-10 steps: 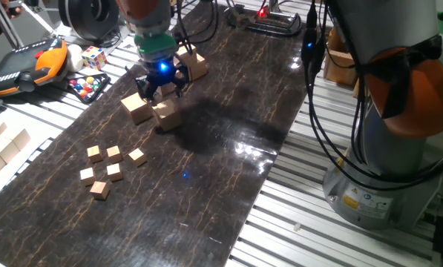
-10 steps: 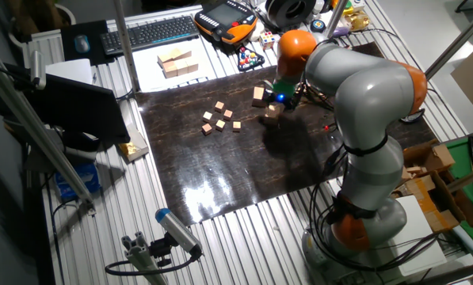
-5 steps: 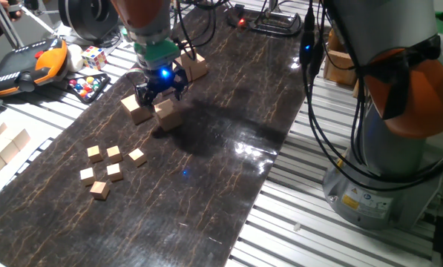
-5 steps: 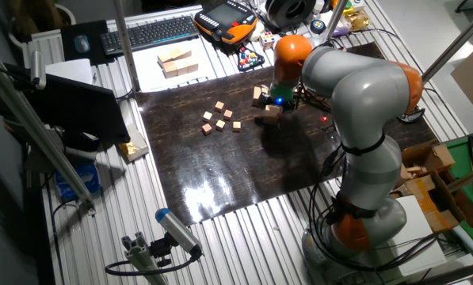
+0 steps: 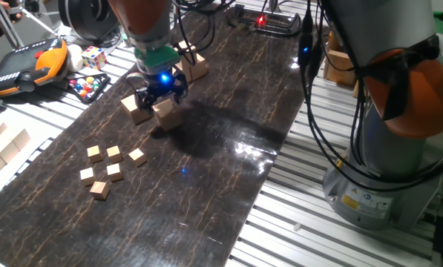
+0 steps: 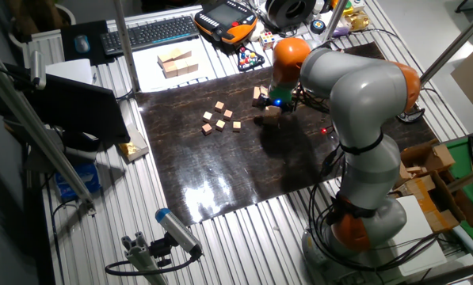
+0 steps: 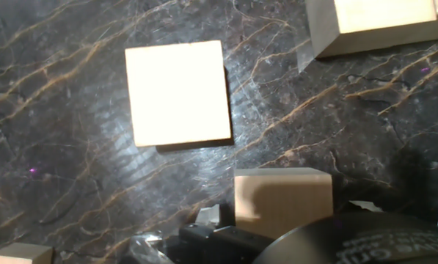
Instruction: Stack the blocks into a pyramid shape
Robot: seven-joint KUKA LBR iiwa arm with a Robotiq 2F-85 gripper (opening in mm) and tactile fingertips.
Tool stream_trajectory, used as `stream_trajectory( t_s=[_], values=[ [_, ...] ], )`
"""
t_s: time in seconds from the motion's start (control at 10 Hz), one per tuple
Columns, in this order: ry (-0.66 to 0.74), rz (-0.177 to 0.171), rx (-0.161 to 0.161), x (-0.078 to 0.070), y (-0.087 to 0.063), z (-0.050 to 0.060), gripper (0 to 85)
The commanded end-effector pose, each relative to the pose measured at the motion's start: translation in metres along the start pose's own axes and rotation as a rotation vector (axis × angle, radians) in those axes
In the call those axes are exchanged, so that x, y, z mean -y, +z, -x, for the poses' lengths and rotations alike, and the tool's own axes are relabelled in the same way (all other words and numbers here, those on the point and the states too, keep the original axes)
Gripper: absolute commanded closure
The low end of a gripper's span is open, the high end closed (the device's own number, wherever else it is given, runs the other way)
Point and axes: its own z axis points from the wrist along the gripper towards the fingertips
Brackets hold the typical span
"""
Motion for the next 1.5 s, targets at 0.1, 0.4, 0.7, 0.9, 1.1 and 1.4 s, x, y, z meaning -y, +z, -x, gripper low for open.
stream_trajectory(
  t_s=[0.1,0.4,0.7,0.9,1.1,1.4],
  values=[
    [0.0,-0.003,0.002,-0.001,0.003,0.0,0.0],
    [-0.008,-0.001,0.001,-0.001,0.011,0.0,0.0],
    [-0.012,0.001,-0.001,-0.001,0.014,-0.001,3.3],
    [-0.024,0.007,-0.009,0.0,0.014,-0.001,39.3],
    [-0.041,0.002,-0.018,0.002,0.013,0.0,84.3],
    [0.03,0.0,-0.034,0.008,-0.012,0.006,84.3]
  ],
)
